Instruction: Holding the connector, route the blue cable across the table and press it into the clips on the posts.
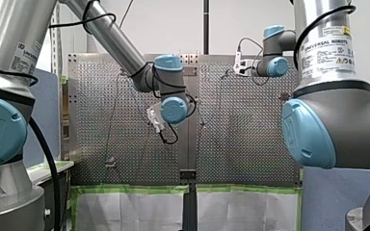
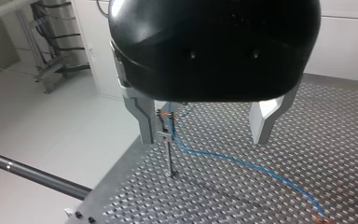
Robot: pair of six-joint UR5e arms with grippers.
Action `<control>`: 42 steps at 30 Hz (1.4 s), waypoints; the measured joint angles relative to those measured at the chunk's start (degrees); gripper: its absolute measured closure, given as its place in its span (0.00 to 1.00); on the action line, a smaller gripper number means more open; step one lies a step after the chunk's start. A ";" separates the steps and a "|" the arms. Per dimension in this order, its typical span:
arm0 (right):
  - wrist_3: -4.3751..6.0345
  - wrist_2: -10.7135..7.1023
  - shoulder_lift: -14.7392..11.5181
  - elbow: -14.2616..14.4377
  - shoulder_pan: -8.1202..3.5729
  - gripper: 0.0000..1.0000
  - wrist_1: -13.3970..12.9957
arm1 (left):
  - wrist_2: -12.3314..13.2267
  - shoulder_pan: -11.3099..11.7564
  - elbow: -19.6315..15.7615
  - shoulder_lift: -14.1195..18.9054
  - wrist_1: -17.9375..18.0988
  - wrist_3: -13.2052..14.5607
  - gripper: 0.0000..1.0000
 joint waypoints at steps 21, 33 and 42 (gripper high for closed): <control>0.00 0.00 0.00 0.00 0.00 1.00 0.00 | 0.00 0.00 -2.40 0.00 0.00 -0.01 0.00; 0.00 0.00 0.00 0.00 0.00 1.00 0.00 | 0.00 0.00 -2.40 0.00 0.00 -0.01 0.00; 0.00 0.00 0.00 0.00 0.00 1.00 0.00 | 0.00 0.00 -2.40 0.00 0.00 -0.01 0.00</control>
